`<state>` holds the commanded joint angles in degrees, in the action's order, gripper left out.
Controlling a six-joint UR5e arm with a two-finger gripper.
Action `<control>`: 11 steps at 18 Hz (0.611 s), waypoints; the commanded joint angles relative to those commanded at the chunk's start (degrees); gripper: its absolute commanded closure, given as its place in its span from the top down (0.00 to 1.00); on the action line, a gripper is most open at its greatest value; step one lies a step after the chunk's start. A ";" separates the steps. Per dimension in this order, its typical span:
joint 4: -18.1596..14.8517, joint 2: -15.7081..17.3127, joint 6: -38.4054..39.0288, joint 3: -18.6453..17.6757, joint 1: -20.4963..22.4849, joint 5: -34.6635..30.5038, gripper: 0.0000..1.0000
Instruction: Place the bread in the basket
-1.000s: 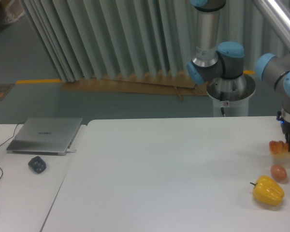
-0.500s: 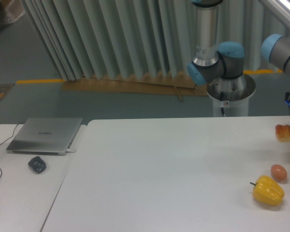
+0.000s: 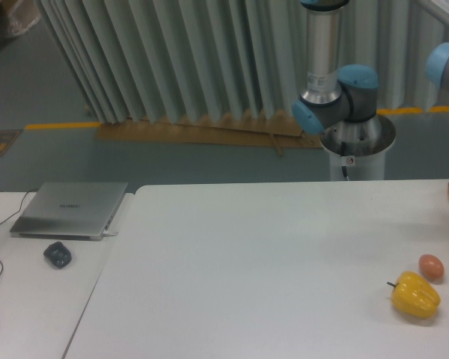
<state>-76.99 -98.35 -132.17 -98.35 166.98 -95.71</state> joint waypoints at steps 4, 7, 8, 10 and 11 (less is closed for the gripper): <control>0.18 -0.88 -5.45 1.49 3.78 0.26 0.27; 0.26 -1.76 -8.45 2.11 5.02 0.18 0.27; 0.26 -1.85 -9.24 2.20 5.37 0.18 0.27; 0.35 -2.37 -10.73 2.37 5.81 0.18 0.27; 0.53 -2.55 -11.35 2.46 6.07 0.18 0.27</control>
<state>-76.47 -100.90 -143.52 -95.89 173.05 -95.54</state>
